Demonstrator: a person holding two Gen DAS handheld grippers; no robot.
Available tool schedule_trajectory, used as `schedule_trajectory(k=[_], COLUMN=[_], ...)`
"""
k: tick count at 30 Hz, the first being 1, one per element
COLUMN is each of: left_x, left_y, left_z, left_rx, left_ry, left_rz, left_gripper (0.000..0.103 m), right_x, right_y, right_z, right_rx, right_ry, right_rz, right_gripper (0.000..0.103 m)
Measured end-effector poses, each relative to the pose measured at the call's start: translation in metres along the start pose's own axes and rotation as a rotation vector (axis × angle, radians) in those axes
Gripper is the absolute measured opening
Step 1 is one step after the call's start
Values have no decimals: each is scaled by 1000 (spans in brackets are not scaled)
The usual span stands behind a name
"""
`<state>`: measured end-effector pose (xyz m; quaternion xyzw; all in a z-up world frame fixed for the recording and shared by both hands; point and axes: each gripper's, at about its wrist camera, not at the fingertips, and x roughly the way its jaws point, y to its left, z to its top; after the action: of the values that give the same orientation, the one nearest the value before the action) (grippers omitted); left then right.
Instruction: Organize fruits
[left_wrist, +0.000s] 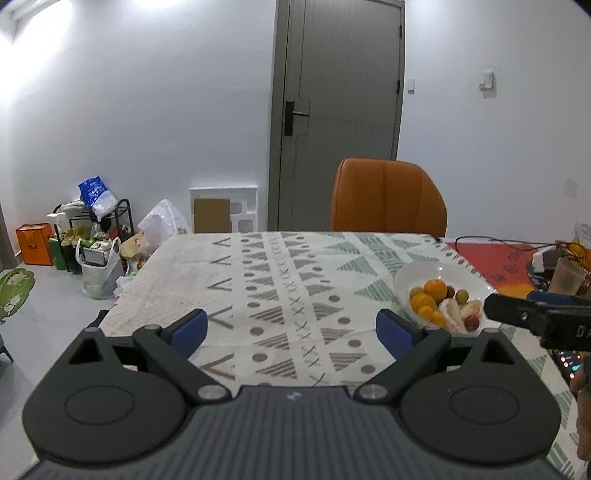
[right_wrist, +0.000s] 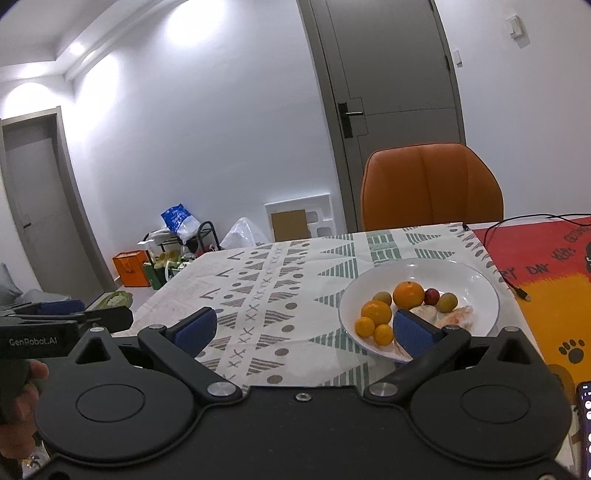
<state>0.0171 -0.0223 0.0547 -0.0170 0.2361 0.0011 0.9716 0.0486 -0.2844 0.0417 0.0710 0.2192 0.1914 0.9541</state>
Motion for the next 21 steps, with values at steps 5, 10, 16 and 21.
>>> schedule_trajectory(k=[5,10,16,21], left_x=[-2,0,4,6], left_y=[7,11,15,14], left_z=[-5,-15,-30,-39], left_rx=[19,7,-1,-3], left_ry=[18,48,89,113], left_rz=[24,34,31,27], left_gripper=[97,97,97,97], right_x=[-3,-4,-1,1], right_y=[0,1,0,-1], right_z=[-7,-14,-26,-34], right_rx=[-1,-2,-13,5], right_ry=[9,21,55,79], right_rz=[10,20,9,11], right_gripper=[103,103,103,103])
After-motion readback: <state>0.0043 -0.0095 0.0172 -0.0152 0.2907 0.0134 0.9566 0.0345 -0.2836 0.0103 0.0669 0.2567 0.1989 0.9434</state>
